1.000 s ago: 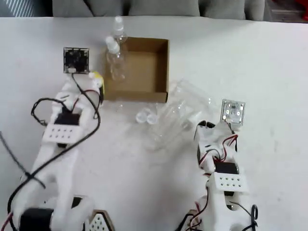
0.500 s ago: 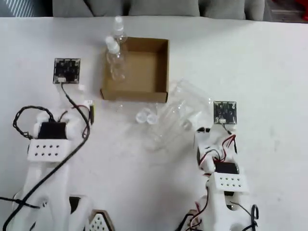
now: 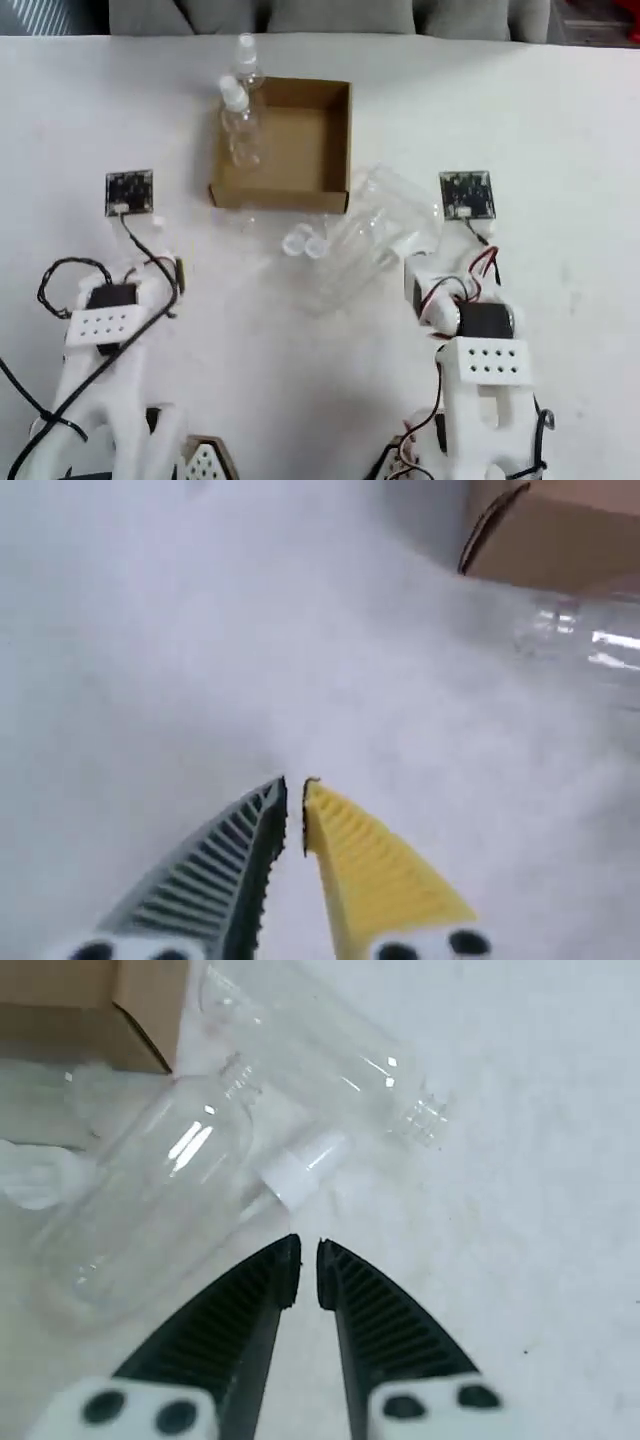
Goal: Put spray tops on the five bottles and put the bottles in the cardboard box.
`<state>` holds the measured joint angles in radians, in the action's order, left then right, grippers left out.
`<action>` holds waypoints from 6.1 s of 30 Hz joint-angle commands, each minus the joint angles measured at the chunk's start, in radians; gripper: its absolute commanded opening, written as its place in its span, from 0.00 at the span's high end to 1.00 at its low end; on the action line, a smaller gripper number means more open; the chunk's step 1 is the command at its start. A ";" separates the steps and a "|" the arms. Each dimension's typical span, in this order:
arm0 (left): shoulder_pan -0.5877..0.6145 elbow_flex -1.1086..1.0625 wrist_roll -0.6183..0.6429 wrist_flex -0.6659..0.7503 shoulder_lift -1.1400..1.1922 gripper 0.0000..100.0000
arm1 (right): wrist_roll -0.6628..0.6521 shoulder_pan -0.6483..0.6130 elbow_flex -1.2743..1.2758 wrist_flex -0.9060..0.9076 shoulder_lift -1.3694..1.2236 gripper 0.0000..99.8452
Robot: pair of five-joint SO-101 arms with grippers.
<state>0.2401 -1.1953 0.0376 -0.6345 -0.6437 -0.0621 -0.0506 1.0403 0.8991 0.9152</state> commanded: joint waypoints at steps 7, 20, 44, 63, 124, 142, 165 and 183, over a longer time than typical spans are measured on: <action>0.015 -0.015 -0.262 -0.023 -0.001 0.95 | 0.138 -0.211 -0.278 0.137 -0.012 0.98; -0.030 -0.020 -0.344 -0.025 -0.001 0.96 | 0.141 -0.231 -0.531 0.116 -0.493 0.98; -0.154 -0.252 -0.347 -0.020 -0.401 0.98 | 0.203 -0.217 -0.968 0.403 -0.849 0.98; -0.156 -0.253 -0.347 -0.023 -0.401 0.98 | 0.405 -0.219 -1.062 0.460 -1.082 0.82; -0.151 -0.253 -0.347 -0.023 -0.401 0.98 | 0.462 -0.173 -0.996 0.364 -1.264 0.90; -0.059 -0.212 -0.336 -0.021 -0.401 0.98 | 0.423 -0.515 -0.928 0.452 -0.947 0.90; 0.260 0.129 -0.104 0.005 0.041 0.98 | 0.566 -0.851 -0.867 -0.033 -1.179 0.81; 0.163 0.038 -0.110 0.005 -0.061 0.98 | 0.445 -0.708 -1.221 0.536 -1.179 0.53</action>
<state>0.4427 -1.1492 -0.0790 -0.6544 -0.6314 0.3966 -0.8117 -0.0736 1.2843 -0.2739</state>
